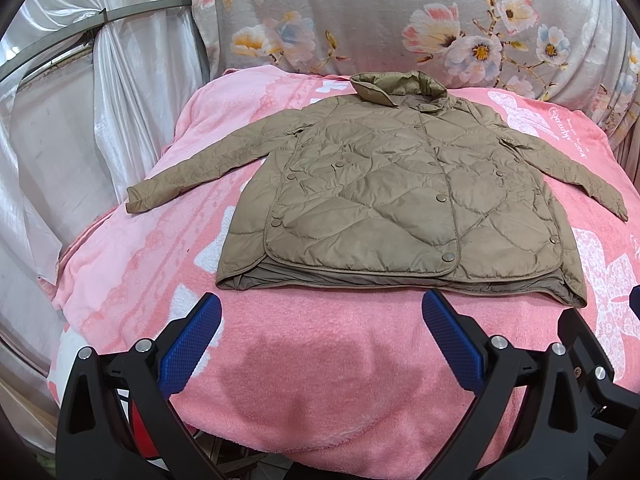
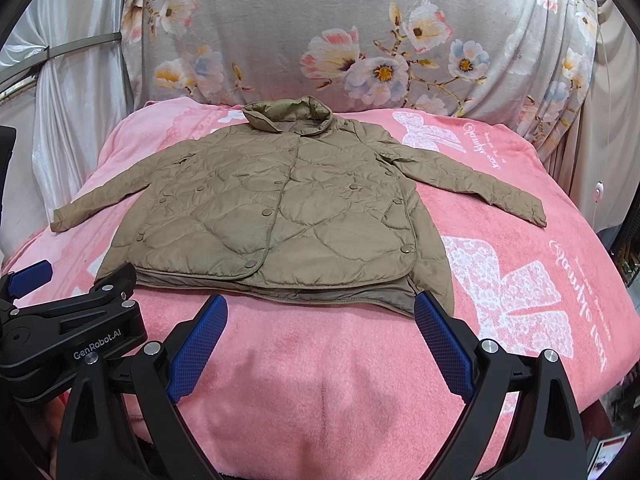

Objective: Fold large clothes

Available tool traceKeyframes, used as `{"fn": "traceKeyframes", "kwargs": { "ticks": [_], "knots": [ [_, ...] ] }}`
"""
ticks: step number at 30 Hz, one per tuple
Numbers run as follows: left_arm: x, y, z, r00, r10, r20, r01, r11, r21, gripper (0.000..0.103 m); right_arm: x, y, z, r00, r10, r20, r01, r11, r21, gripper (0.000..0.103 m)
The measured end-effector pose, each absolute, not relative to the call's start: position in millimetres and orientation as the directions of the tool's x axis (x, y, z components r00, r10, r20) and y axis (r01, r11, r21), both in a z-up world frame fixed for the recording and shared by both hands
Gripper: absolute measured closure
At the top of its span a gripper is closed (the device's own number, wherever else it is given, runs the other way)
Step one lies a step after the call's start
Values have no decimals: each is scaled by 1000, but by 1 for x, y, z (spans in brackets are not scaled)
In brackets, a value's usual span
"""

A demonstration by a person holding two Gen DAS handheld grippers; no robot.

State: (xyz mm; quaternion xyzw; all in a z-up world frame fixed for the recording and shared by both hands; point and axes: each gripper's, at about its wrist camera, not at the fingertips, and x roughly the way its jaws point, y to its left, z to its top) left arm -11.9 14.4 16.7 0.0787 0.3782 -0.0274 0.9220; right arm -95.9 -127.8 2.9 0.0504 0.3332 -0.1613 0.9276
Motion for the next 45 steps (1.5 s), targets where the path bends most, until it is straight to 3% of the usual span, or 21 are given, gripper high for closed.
{"fn": "traceKeyframes", "kwargs": {
  "ticks": [15, 23, 31, 36, 45],
  "knots": [
    [-12, 14, 16, 712, 10, -702, 111, 986, 127, 5, -93, -129, 3, 721, -264, -641, 335, 942, -10, 10],
    [18, 4, 0, 679, -17, -734, 135, 986, 102, 5, -67, -167, -20, 693, -194, -694, 328, 943, 64, 10],
    [88, 6, -18, 654, 7, -757, 79, 994, 77, 5, -13, -286, -30, 672, -263, -692, 487, 861, 146, 11],
    [136, 5, -25, 680, 106, -726, -2, 990, 142, 5, 9, -401, -42, 636, -347, -690, 657, 712, 248, 11],
    [198, 22, -40, 674, 171, -719, -106, 985, 135, 5, 21, -546, -78, 533, -471, -703, 832, 444, 333, 11]
  ]
}}
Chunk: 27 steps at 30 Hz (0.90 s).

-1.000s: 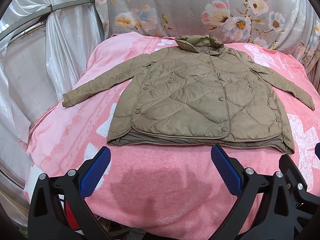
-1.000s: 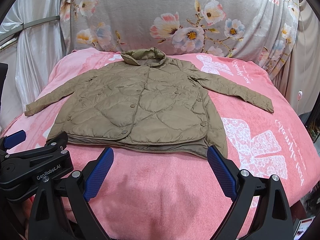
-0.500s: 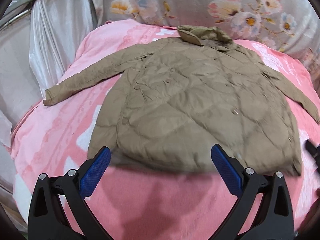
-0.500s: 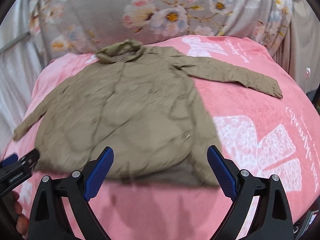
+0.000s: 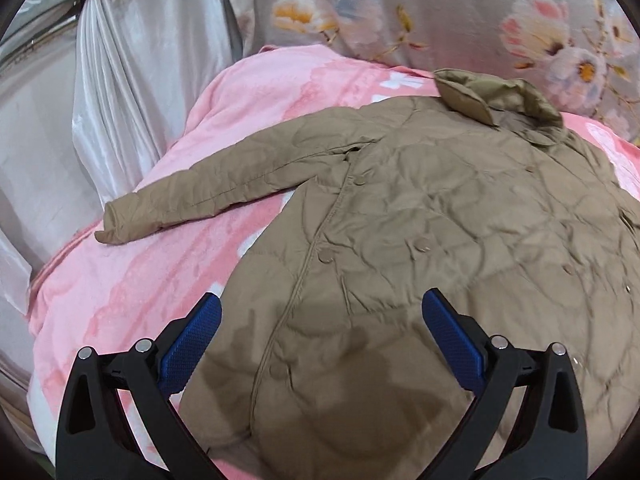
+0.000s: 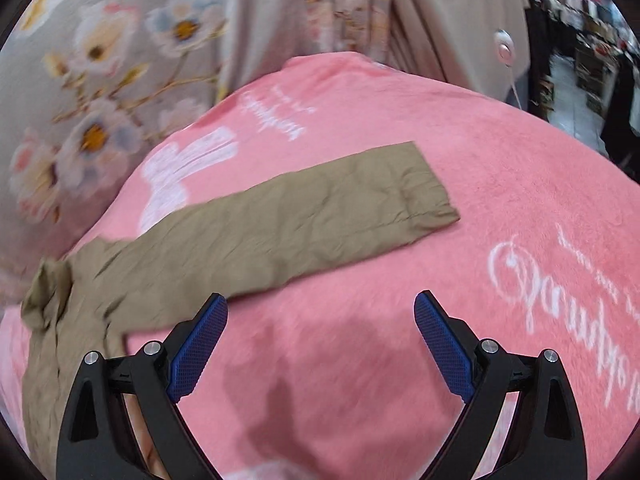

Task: Fold large clothes
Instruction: 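Grasp the jacket sleeve cuff with the right gripper and lift it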

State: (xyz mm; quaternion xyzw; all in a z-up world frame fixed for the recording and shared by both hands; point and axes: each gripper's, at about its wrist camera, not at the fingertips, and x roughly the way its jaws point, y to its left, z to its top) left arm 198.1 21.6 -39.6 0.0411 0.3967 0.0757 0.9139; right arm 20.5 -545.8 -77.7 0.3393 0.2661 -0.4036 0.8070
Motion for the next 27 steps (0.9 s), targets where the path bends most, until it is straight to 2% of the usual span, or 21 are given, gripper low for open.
{"fn": "traceKeyframes", "kwargs": {
  "ticks": [5, 7, 9, 10, 12, 14, 17, 20, 23, 27],
  "knots": [
    [215, 28, -47, 644, 194, -740, -123, 981, 151, 5, 25, -584, -98, 515, -466, -720, 855, 345, 388, 11],
    [219, 30, -50, 626, 193, -756, -126, 981, 147, 5, 27, -593, -103, 518, -461, -720, 854, 328, 404, 18],
    [223, 31, -51, 621, 189, -761, -125, 982, 143, 5, 34, -603, -107, 508, -458, -730, 861, 301, 411, 39],
    [224, 31, -51, 623, 190, -759, -126, 982, 142, 5, 38, -606, -108, 488, -470, -735, 872, 290, 394, 45],
    [226, 31, -52, 627, 193, -755, -128, 981, 145, 5, 44, -607, -105, 472, -486, -736, 881, 300, 367, 84],
    [229, 30, -51, 630, 190, -753, -123, 982, 145, 5, 57, -602, -92, 471, -507, -722, 880, 329, 343, 93],
    [233, 29, -50, 647, 191, -738, -101, 981, 166, 5, 79, -578, -54, 536, -544, -645, 837, 440, 324, 97],
    [238, 31, -48, 652, 208, -729, -114, 978, 177, 5, 109, -544, -16, 639, -507, -579, 754, 563, 339, 98],
    [246, 35, -49, 649, 276, -708, -160, 960, 228, 5, 154, -482, 26, 748, -423, -512, 618, 725, 304, 98],
    [253, 51, -55, 629, 373, -682, -230, 927, 295, 5, 209, -397, 50, 834, -270, -481, 423, 872, 245, 98]
  ]
}}
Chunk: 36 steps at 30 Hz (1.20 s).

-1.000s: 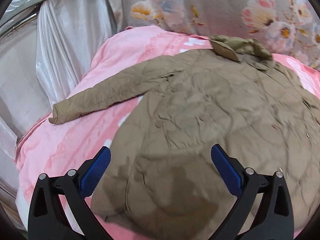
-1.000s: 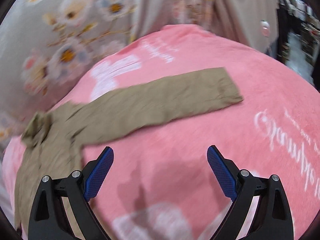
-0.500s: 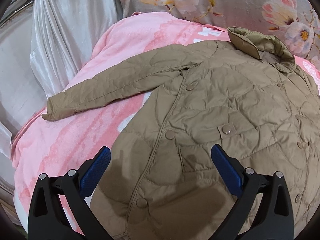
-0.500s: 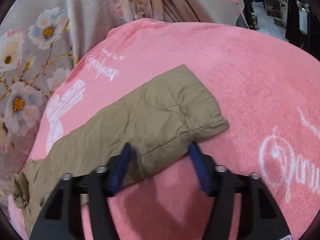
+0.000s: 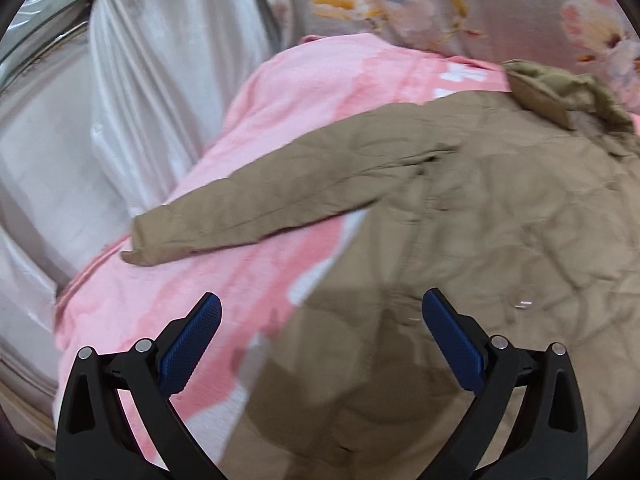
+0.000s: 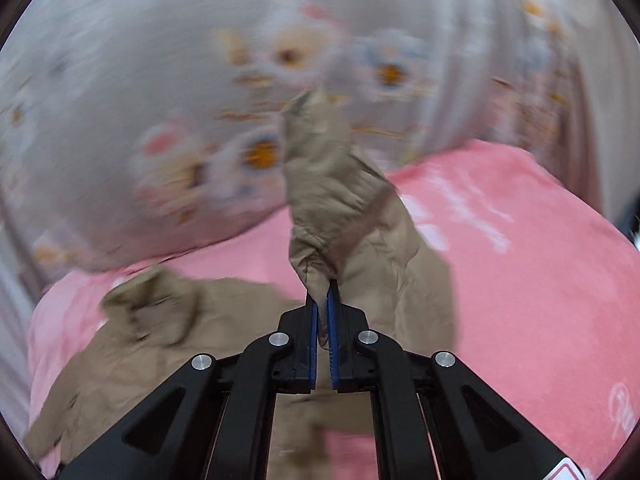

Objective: Fold large clothes

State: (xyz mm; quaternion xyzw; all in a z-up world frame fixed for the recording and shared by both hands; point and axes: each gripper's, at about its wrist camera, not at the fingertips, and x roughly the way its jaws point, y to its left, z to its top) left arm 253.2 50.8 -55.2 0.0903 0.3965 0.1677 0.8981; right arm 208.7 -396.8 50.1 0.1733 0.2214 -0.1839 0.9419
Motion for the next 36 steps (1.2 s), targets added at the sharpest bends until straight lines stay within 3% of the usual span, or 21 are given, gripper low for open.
{"fn": "traceKeyframes", "kwargs": {
  "ticks": [9, 18, 23, 25, 26, 29, 31, 36],
  "knots": [
    [250, 89, -75, 568, 368, -736, -255, 929, 267, 5, 300, -242, 12, 819, 14, -573, 105, 979, 174, 99],
    [244, 93, -84, 565, 336, -754, -246, 940, 235, 5, 333, -143, -50, 715, 144, -684, -48, 986, 158, 99],
    [246, 96, -79, 567, 300, -767, -238, 951, 196, 5, 329, -111, -58, 664, 183, -725, -136, 983, 124, 87],
    [247, 97, -71, 576, 257, -776, -223, 963, 154, 5, 315, -108, -49, 668, 223, -710, -181, 974, 136, 64],
    [248, 96, -65, 586, 229, -778, -208, 970, 128, 5, 305, -110, -43, 685, 241, -688, -191, 970, 149, 47],
    [250, 88, -48, 625, 131, -769, -158, 987, 39, 5, 266, -139, -19, 748, 229, -623, -160, 973, 165, 44],
    [258, 76, -36, 646, -10, -764, -74, 994, -76, 5, 254, -168, -14, 766, 196, -612, -91, 976, 198, 44],
    [313, 40, -52, 493, -353, -795, 64, 926, -372, 5, 238, -285, -28, 760, 26, -649, 235, 920, 312, 43]
  ]
}}
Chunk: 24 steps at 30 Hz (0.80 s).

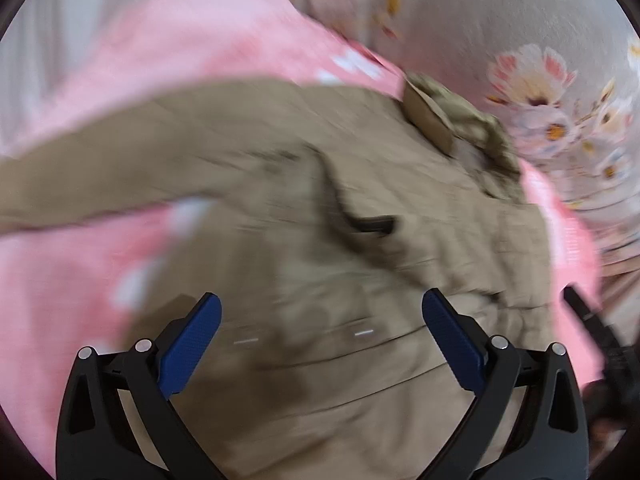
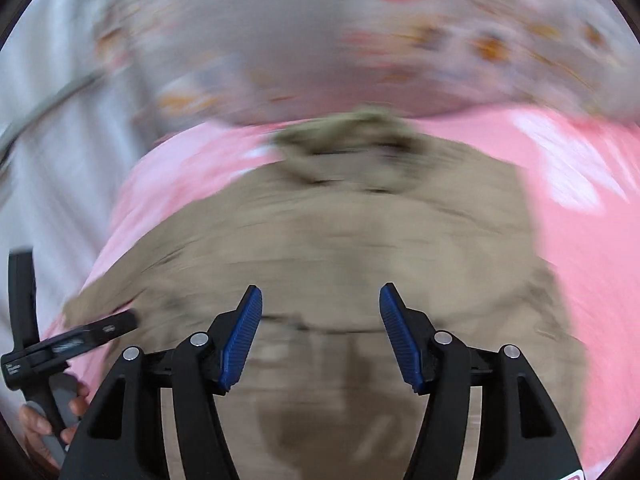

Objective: Fold large clothes

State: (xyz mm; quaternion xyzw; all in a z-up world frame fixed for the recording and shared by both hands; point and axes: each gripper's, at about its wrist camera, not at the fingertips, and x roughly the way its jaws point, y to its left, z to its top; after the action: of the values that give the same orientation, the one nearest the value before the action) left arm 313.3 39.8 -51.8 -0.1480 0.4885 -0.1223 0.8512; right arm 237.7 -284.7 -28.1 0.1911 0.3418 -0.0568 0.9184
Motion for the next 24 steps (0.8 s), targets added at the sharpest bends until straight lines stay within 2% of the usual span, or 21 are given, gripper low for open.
{"fn": "traceKeyframes", "kwargs": {
  "ticks": [3, 6, 8, 9, 10, 11, 12, 13, 15, 17, 18, 22, 24],
  "knots": [
    [341, 26, -63, 450, -441, -776, 41, 879, -476, 5, 232, -347, -45, 741, -40, -670, 385, 843, 375, 43],
    [360, 15, -69, 453, -436, -778, 15, 876, -482, 6, 237, -381, -64, 723, -25, -691, 450, 776, 443, 44],
    [366, 8, -71, 438, -437, -786, 11, 877, -481, 10, 247, -395, -77, 719, 21, -695, 461, 734, 499, 47],
    [370, 7, -70, 443, -426, -788, 8, 881, -472, 20, 253, -402, -84, 712, 41, -701, 470, 714, 519, 50],
    [373, 5, -67, 448, -414, -792, 13, 889, -457, 38, 259, -405, -89, 705, 48, -707, 481, 701, 527, 50],
    [377, 2, -64, 453, -399, -797, 21, 899, -438, 46, 265, -408, -93, 701, 56, -711, 487, 691, 535, 52],
    [380, 0, -61, 459, -381, -802, 23, 908, -419, 59, 271, -411, -96, 700, 57, -711, 496, 678, 543, 58],
    [383, -1, -58, 471, -361, -805, 27, 918, -396, 77, 275, -414, -96, 698, 43, -715, 509, 672, 537, 61],
    [389, -3, -49, 504, -332, -797, 49, 932, -358, 90, 276, -415, -88, 716, 7, -698, 516, 668, 536, 90],
    [390, -3, -39, 541, -315, -780, 65, 940, -335, 93, 269, -415, -72, 778, -8, -628, 464, 680, 567, 101],
    [389, -4, -33, 569, -296, -767, 75, 948, -310, 93, 267, -412, -65, 789, -32, -614, 455, 701, 549, 101],
    [392, -19, -50, 583, -210, -785, 84, 976, -199, 93, 277, -390, -72, 714, -161, -681, 509, 788, 347, 101],
    [394, -24, -71, 565, -181, -805, 90, 983, -158, 93, 283, -389, -85, 673, -181, -718, 528, 796, 294, 102]
  ]
}}
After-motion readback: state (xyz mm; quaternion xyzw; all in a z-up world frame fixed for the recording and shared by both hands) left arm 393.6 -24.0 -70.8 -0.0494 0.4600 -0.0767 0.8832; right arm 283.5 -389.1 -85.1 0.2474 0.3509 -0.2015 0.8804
